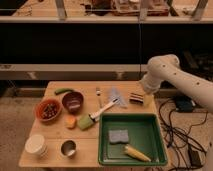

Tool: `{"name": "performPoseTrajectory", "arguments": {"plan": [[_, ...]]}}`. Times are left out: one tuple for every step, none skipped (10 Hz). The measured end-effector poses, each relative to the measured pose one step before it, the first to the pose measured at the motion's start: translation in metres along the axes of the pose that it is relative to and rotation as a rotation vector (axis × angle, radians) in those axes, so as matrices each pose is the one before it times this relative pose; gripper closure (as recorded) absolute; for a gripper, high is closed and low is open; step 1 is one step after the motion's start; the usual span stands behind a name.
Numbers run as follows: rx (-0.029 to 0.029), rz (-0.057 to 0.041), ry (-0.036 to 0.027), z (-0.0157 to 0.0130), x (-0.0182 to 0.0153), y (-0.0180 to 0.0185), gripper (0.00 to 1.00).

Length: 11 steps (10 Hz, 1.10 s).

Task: Place eraser in metal cup

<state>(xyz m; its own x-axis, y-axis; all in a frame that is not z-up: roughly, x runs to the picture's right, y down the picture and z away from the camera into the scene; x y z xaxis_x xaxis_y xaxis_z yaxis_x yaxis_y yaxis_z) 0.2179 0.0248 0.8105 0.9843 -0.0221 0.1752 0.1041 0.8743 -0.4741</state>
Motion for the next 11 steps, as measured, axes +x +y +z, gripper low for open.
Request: {"name": "performPoseTrajectory", "arguments": {"plan": [[0.00653, 0.00627, 0.00245, 0.00886, 0.00430, -0.00659, 0.20], [-0.00093, 0.00123, -0.00247, 0.01549, 0.00381, -0.00497, 0.20], [-0.00116, -0.00380, -0.00040, 0.01748, 0.00358, -0.00595, 0.20], [0.00035, -0.00102, -0.00175, 0.01187, 0.00279, -0.00735, 0.20], [-0.00214, 0.00712, -0.00354, 0.01812, 0.00726, -0.01539, 0.20], [-0.00138, 0.00872, -0.00721, 0.01017, 0.00480, -0.00634, 0.20], [-0.00596, 0.01522, -0.00279, 0.00961, 0.00919, -0.00332, 0.20], [-0.00838, 0.01850, -0.00188, 0.00526, 0.00609, -0.00172, 0.20], [-0.00869, 0.01767, -0.00742, 0.00769, 0.00730, -0.00074, 0.20], [-0.00549, 0.02076, -0.00890, 0.00450, 0.00973, 0.00053, 0.20], [-0.00105, 0.01084, -0.00310, -0.00089, 0.00520, 0.00077, 0.20]]}}
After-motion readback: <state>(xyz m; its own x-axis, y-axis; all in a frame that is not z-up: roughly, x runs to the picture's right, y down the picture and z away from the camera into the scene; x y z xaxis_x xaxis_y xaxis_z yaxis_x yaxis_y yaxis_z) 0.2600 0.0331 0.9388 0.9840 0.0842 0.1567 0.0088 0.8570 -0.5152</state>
